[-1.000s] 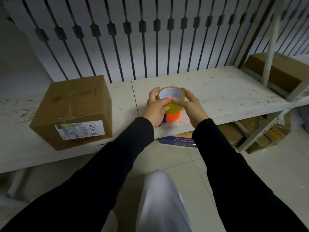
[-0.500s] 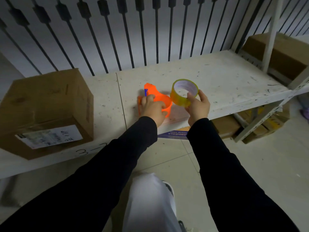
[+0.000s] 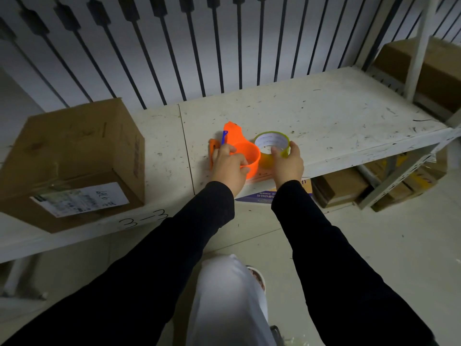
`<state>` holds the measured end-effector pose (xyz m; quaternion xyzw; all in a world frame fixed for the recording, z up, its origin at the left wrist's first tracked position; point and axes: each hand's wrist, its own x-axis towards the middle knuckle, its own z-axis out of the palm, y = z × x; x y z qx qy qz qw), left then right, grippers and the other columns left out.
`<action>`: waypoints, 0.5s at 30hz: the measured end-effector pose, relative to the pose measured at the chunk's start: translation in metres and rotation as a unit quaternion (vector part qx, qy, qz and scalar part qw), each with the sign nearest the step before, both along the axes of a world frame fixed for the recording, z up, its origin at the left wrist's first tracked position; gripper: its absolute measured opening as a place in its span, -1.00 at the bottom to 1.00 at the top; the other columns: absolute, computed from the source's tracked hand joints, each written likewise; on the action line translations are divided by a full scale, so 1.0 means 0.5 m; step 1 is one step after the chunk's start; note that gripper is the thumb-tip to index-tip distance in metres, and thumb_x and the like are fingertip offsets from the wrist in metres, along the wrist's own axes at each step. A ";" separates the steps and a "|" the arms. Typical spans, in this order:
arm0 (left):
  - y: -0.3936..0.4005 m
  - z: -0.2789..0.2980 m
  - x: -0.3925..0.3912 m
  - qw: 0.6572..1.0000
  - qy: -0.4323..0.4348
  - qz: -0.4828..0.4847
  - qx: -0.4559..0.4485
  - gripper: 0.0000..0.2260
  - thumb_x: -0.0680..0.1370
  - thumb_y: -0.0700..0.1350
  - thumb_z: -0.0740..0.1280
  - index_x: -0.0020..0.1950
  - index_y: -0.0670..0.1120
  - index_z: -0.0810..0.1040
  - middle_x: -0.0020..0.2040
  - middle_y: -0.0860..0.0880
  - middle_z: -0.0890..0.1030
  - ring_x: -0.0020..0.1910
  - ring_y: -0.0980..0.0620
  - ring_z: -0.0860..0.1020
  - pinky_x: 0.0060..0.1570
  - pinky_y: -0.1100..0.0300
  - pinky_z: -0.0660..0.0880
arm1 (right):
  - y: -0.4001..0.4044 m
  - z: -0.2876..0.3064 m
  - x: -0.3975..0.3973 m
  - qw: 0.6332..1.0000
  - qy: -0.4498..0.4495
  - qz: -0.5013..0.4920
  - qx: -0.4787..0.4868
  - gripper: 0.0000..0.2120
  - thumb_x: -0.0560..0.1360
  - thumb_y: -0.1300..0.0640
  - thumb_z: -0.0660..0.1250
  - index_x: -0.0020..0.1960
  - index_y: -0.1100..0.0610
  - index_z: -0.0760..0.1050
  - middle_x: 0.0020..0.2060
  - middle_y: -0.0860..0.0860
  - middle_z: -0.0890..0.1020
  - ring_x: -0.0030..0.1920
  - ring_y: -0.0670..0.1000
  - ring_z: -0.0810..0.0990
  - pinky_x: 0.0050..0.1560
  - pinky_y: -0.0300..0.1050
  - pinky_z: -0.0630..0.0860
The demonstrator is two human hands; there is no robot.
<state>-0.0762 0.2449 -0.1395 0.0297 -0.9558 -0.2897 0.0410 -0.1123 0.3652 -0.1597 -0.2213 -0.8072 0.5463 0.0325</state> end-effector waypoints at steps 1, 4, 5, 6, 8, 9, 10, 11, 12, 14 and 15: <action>0.000 0.000 0.002 1.000 -0.001 -0.001 0.003 -0.82 0.53 -0.18 0.33 0.09 -0.16 0.62 0.38 -0.12 0.32 0.44 -0.12 0.17 0.48 0.09 0.08 | 0.002 0.000 0.001 0.999 -0.019 0.014 0.035 -0.47 0.56 -0.03 0.14 0.47 0.10 0.15 0.30 0.19 0.48 0.31 0.25 0.35 0.23 0.02 0.33; -0.004 -0.002 0.008 1.000 -0.004 -0.021 0.015 -0.64 0.49 -0.14 0.36 0.29 -0.06 0.50 0.44 -0.12 0.23 0.45 -0.15 0.13 0.47 0.04 0.13 | 0.004 0.002 0.005 0.995 -0.055 0.044 0.067 -0.43 0.58 -0.05 0.07 0.51 0.13 0.02 0.33 0.20 0.46 0.34 0.29 0.27 0.30 0.06 0.26; -0.006 0.000 0.010 0.999 0.002 -0.023 0.029 -0.57 0.48 -0.12 0.38 0.34 -0.04 0.44 0.45 -0.12 0.21 0.45 -0.16 0.14 0.46 0.03 0.15 | 0.002 0.003 0.007 0.996 -0.055 0.039 0.060 -0.40 0.58 -0.04 0.08 0.52 0.13 -0.04 0.34 0.20 0.44 0.36 0.29 0.26 0.32 0.07 0.24; -0.009 0.001 0.013 0.999 0.016 -0.017 0.049 -0.52 0.47 -0.11 0.38 0.38 -0.03 0.39 0.44 -0.12 0.22 0.43 -0.14 0.16 0.45 0.05 0.18 | 0.000 0.007 0.011 0.997 -0.050 0.021 0.049 -0.37 0.58 -0.04 0.10 0.52 0.14 -0.08 0.36 0.20 0.41 0.38 0.29 0.24 0.33 0.10 0.24; -0.016 0.004 0.019 0.993 0.064 0.038 0.087 -0.53 0.49 -0.10 0.34 0.38 -0.08 0.36 0.40 -0.12 0.30 0.37 -0.12 0.24 0.36 0.10 0.22 | -0.005 0.017 0.018 0.999 -0.019 -0.024 0.029 -0.34 0.56 0.00 0.16 0.52 0.14 -0.09 0.41 0.20 0.33 0.40 0.26 0.22 0.35 0.13 0.23; -0.024 0.003 0.018 0.988 0.078 0.085 0.106 -0.56 0.50 -0.13 0.30 0.37 -0.11 0.36 0.38 -0.13 0.34 0.34 -0.12 0.28 0.33 0.10 0.25 | -0.009 0.022 0.021 0.999 0.003 -0.038 0.024 -0.35 0.55 0.03 0.18 0.52 0.14 -0.07 0.42 0.19 0.31 0.40 0.25 0.22 0.36 0.13 0.22; -0.032 0.001 0.015 0.980 0.068 0.137 0.124 -0.59 0.52 -0.16 0.26 0.36 -0.13 0.35 0.37 -0.14 0.35 0.34 -0.12 0.29 0.33 0.09 0.25 | -0.012 0.029 0.024 0.999 0.024 -0.043 0.023 -0.36 0.54 0.05 0.19 0.52 0.13 -0.04 0.43 0.18 0.30 0.40 0.24 0.22 0.36 0.12 0.22; -0.041 -0.005 0.009 0.974 0.039 0.181 0.131 -0.61 0.53 -0.18 0.23 0.36 -0.15 0.34 0.37 -0.15 0.36 0.35 -0.12 0.29 0.34 0.07 0.26 | -0.016 0.034 0.025 0.998 0.044 -0.041 0.023 -0.37 0.53 0.07 0.20 0.51 0.13 0.00 0.42 0.17 0.31 0.40 0.22 0.22 0.36 0.12 0.23; -0.051 -0.014 0.003 0.972 -0.001 0.205 0.116 -0.61 0.54 -0.18 0.22 0.37 -0.16 0.33 0.37 -0.17 0.36 0.36 -0.12 0.29 0.35 0.05 0.26 | -0.020 0.040 0.026 0.997 0.058 -0.036 0.024 -0.39 0.53 0.09 0.21 0.50 0.12 0.03 0.42 0.16 0.32 0.39 0.21 0.23 0.36 0.11 0.24; -0.063 -0.032 -0.004 0.978 -0.078 0.190 0.043 -0.58 0.52 -0.10 0.26 0.36 -0.18 0.33 0.34 -0.20 0.39 0.34 -0.15 0.32 0.36 0.02 0.26 | -0.027 0.048 0.026 0.996 0.078 -0.028 0.023 -0.42 0.51 0.10 0.21 0.48 0.11 0.10 0.41 0.14 0.34 0.39 0.18 0.24 0.36 0.10 0.26; -0.065 -0.040 -0.006 0.981 -0.101 0.166 0.011 -0.54 0.50 -0.05 0.29 0.35 -0.18 0.34 0.32 -0.21 0.40 0.33 -0.17 0.33 0.36 0.00 0.26 | -0.030 0.051 0.025 0.996 0.085 -0.027 0.019 -0.44 0.51 0.11 0.21 0.47 0.11 0.12 0.40 0.13 0.35 0.39 0.17 0.23 0.36 0.10 0.26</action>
